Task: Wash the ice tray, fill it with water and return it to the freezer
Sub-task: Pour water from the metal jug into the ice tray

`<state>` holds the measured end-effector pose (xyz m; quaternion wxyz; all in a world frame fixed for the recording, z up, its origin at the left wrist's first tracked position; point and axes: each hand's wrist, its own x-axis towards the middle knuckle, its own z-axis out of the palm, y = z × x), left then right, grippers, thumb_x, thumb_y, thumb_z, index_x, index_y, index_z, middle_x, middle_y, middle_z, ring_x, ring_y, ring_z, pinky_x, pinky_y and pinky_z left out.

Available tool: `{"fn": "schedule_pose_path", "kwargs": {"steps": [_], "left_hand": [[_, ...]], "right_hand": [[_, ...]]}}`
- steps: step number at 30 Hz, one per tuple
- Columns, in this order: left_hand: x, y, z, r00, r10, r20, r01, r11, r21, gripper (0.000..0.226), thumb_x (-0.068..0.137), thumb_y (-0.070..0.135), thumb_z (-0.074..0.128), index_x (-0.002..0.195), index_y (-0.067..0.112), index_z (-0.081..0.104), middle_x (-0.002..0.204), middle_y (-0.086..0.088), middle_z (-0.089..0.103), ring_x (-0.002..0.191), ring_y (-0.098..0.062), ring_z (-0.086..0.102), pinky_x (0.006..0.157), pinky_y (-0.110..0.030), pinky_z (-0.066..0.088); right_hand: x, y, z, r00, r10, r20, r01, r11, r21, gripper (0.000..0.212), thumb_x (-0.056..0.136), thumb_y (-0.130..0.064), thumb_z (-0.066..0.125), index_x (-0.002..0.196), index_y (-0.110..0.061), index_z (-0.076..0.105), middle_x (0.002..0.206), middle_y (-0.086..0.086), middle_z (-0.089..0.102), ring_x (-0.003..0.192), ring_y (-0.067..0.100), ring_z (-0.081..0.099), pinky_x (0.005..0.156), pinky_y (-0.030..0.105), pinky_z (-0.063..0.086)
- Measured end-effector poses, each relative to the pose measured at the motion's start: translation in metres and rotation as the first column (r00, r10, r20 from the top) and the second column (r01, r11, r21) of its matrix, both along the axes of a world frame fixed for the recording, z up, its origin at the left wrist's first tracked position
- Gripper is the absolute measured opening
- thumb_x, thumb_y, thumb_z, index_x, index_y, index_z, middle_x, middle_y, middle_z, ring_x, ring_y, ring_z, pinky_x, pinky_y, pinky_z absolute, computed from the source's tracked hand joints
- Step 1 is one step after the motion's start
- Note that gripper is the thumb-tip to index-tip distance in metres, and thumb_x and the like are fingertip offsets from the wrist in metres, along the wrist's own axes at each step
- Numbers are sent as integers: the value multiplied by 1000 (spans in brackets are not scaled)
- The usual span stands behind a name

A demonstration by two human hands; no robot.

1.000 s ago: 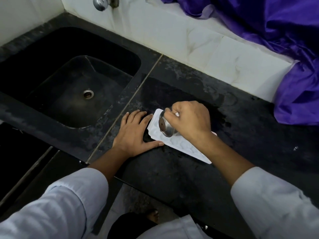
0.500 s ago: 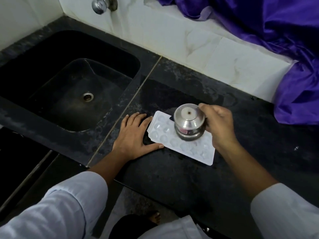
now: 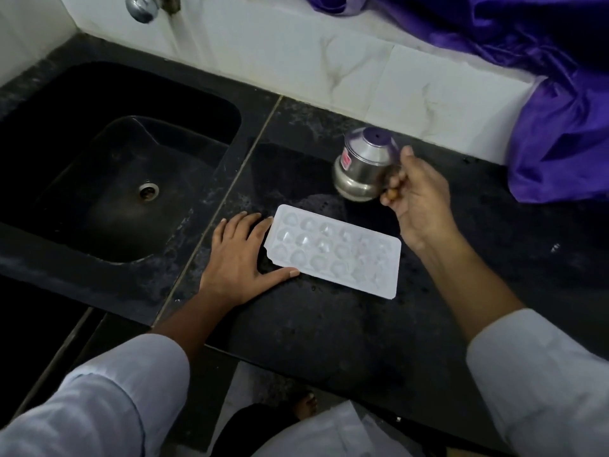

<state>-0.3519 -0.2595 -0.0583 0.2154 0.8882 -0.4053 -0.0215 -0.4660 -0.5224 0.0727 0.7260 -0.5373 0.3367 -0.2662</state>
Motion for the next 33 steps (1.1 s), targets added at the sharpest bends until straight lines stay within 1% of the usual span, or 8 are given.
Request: {"fn": "schedule_pose_path", "kwargs": {"steps": [4, 7, 12, 21, 25, 28, 30, 33], "left_hand": [[0, -1, -1, 1000, -2, 6, 2, 1000, -1, 109, 75, 98, 46, 156, 24, 42, 158, -5, 45, 154, -28, 31, 129, -56, 15], [1, -1, -1, 1000, -1, 5, 1, 1000, 11, 110, 75, 98, 45, 156, 24, 42, 158, -5, 44, 155, -28, 30, 129, -56, 14], [1, -1, -1, 1000, -3, 10, 3, 1000, -5, 109, 75, 98, 46, 155, 23, 44, 158, -6, 45, 154, -29, 32, 129, -57, 15], [1, -2, -1, 1000, -2, 13, 2, 1000, 9, 109, 75, 97, 49, 155, 23, 45, 159, -4, 45, 155, -27, 31, 128, -57, 17], [1, -2, 0, 1000, -4, 16, 4, 1000, 11, 109, 75, 97, 50, 155, 23, 45, 159, -4, 44, 155, -26, 31, 128, -56, 16], [1, -2, 1, 1000, -4, 15, 4, 1000, 8, 109, 75, 97, 48, 154, 23, 46, 158, -3, 45, 154, -26, 31, 129, -55, 15], [1, -2, 1, 1000, -4, 12, 4, 1000, 6, 109, 75, 98, 47, 154, 23, 47, 158, -3, 45, 154, -26, 32, 129, -55, 14], [1, -2, 2, 1000, -6, 14, 6, 1000, 9, 108, 75, 97, 48, 154, 23, 47, 158, -4, 46, 154, -26, 32, 129, -55, 15]], "right_hand": [[16, -3, -26, 997, 57, -57, -60, 997, -43, 28, 105, -25, 59, 80, -12, 62, 76, 3, 64, 65, 13, 61, 69, 32, 59], [29, -6, -42, 995, 47, -94, -50, 998, -36, 25, 105, -21, 59, 84, -10, 65, 84, 7, 67, 76, 18, 65, 81, 37, 62], [48, -11, -58, 996, 2, -91, -2, 1000, 4, 23, 106, -16, 56, 86, -9, 65, 87, 7, 69, 86, 22, 70, 90, 42, 62], [64, -12, -70, 990, -89, -110, 95, 994, 46, 19, 105, -11, 57, 88, -9, 66, 87, 6, 71, 92, 24, 72, 94, 41, 61], [64, -11, -74, 983, -129, -129, 138, 988, 66, 16, 102, -16, 65, 87, -11, 67, 91, 7, 73, 94, 23, 73, 89, 36, 62], [61, -12, -69, 971, -169, -171, 184, 980, 75, 11, 97, -18, 72, 99, -9, 66, 102, 11, 74, 101, 27, 75, 82, 33, 63], [53, -14, -59, 960, -186, -211, 201, 978, 49, 20, 96, -23, 74, 107, -10, 63, 110, 10, 72, 106, 26, 72, 85, 36, 63], [28, -18, -28, 960, -191, -202, 202, 979, 32, 20, 97, -34, 71, 104, -18, 63, 113, 1, 67, 108, 20, 65, 92, 41, 60]]}}
